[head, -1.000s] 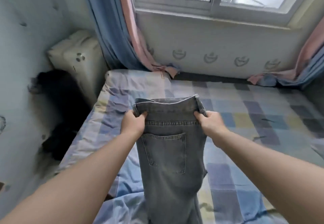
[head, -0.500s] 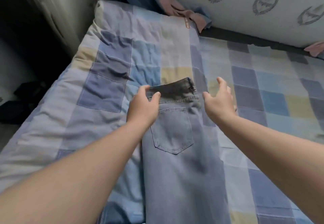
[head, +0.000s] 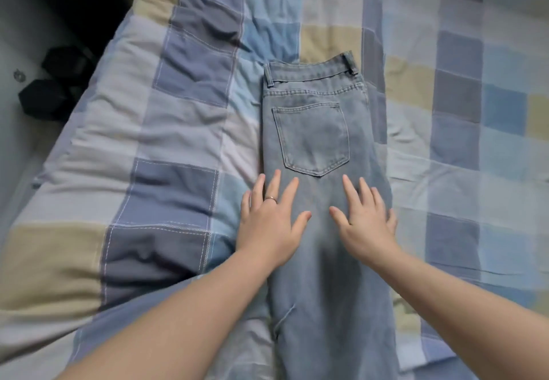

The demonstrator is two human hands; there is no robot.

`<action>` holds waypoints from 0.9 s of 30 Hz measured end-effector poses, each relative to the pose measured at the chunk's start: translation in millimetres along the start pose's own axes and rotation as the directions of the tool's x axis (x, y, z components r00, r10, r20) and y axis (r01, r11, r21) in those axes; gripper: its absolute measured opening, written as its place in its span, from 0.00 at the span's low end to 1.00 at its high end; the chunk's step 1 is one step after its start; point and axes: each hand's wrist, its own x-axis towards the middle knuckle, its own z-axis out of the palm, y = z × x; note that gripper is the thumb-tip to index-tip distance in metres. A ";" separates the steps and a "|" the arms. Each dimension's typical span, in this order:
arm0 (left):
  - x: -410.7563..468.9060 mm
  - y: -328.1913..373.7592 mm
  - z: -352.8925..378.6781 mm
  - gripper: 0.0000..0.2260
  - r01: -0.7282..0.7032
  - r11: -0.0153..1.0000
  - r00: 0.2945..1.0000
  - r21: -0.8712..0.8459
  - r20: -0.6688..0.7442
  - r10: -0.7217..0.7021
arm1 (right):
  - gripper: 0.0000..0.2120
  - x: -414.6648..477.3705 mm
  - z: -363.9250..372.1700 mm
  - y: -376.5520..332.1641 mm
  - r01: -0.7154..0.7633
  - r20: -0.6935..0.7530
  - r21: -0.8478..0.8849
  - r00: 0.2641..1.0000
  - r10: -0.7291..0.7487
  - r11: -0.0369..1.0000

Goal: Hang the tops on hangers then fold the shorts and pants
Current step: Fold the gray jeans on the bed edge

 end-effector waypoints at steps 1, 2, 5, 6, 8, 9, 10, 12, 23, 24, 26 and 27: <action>-15.5 0.9 6.1 0.31 0.000 1.000 1.000 0.010 0.022 0.000 | 0.32 -10.5 5.3 4.1 0.005 0.011 -0.012 1.000 -0.005 1.000; -31.5 2.3 12.6 0.31 -0.002 1.000 0.999 0.019 0.045 0.001 | 0.32 -21.7 10.3 8.6 0.009 0.018 -0.019 1.000 -0.009 1.000; -86.1 9.8 28.8 0.31 0.033 0.999 0.991 0.021 0.129 -0.036 | 0.32 -58.6 22.2 22.2 0.009 0.064 -0.054 0.998 -0.005 0.999; -106.1 14.0 34.2 0.31 0.046 0.999 0.987 0.017 0.155 -0.048 | 0.32 -71.3 25.6 27.9 -0.004 0.083 -0.064 0.997 0.009 0.998; -146.9 22.8 45.3 0.31 0.057 0.998 0.979 0.012 0.196 -0.058 | 0.32 -95.5 32.3 37.7 -0.045 0.124 -0.053 0.991 0.051 0.998; -166.7 27.4 51.2 0.31 0.057 0.998 0.973 0.008 0.222 -0.057 | 0.32 -107.6 35.5 42.7 -0.084 0.144 -0.024 0.986 0.087 0.996; -185.3 31.7 57.2 0.31 0.057 0.998 0.967 0.005 0.248 -0.057 | 0.32 -119.4 39.4 48.4 -0.130 0.158 0.014 0.979 0.126 0.991; -218.3 38.3 68.3 0.31 0.080 0.997 0.952 0.001 0.296 -0.076 | 0.32 -143.7 50.0 62.5 -0.205 0.180 0.078 0.965 0.189 0.976; -317.0 50.9 147.9 0.38 0.552 0.812 0.797 -0.189 0.406 -0.447 | 0.31 -249.2 108.3 182.4 -0.308 0.367 0.169 0.901 0.231 0.936; -319.5 51.1 158.7 0.40 0.627 0.722 0.769 -0.295 0.385 -0.511 | 0.31 -252.9 114.8 195.8 -0.293 0.369 0.181 0.905 0.212 0.939; -324.3 51.1 179.9 0.44 0.691 0.552 0.718 -0.466 0.358 -0.597 | 0.32 -259.7 129.1 221.2 -0.265 0.376 0.205 0.910 0.174 0.942; -326.9 50.1 189.2 0.44 0.692 0.497 0.706 -0.523 0.347 -0.617 | 0.32 -262.6 137.9 232.4 -0.252 0.375 0.227 0.914 0.154 0.941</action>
